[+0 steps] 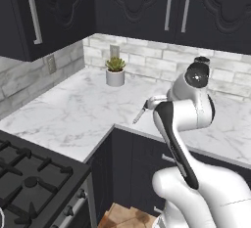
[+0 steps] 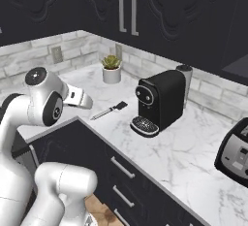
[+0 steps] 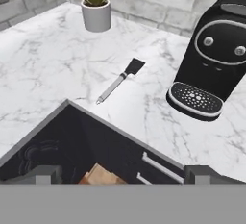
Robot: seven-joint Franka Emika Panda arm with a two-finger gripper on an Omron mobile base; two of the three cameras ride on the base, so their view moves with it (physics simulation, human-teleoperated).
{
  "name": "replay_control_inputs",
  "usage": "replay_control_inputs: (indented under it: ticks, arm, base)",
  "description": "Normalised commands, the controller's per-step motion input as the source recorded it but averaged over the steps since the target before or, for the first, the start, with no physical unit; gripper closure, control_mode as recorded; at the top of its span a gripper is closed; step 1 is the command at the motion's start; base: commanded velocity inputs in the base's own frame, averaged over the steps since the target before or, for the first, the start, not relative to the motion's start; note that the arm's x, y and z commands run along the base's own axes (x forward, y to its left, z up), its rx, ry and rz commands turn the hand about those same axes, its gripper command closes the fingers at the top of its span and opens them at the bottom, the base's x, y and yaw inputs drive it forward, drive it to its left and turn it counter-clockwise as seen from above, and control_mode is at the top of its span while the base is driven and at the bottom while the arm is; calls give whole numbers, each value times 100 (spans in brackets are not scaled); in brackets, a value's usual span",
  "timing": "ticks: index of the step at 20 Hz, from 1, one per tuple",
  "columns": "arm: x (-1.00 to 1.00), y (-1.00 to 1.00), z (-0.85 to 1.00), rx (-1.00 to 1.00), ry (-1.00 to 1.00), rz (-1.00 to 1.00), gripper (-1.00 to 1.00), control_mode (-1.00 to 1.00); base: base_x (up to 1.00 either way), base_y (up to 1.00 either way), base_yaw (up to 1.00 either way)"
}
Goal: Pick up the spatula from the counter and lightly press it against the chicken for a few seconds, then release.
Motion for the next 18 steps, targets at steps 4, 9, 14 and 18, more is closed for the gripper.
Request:
replay_control_inputs:
  ticks: [4,9,14,18]
  arm:
    - [21,0,-3,11,4,-6,-100,-100]
    - [26,3,-10,6,5,-6,-100,-100]
    - [28,0,-20,5,5,-6,-100,-100]
    - [24,0,-24,5,3,-4,-100,-100]
  base:
    - [0,0,0]
    - [0,0,0]
    - [0,0,0]
    - [0,0,0]
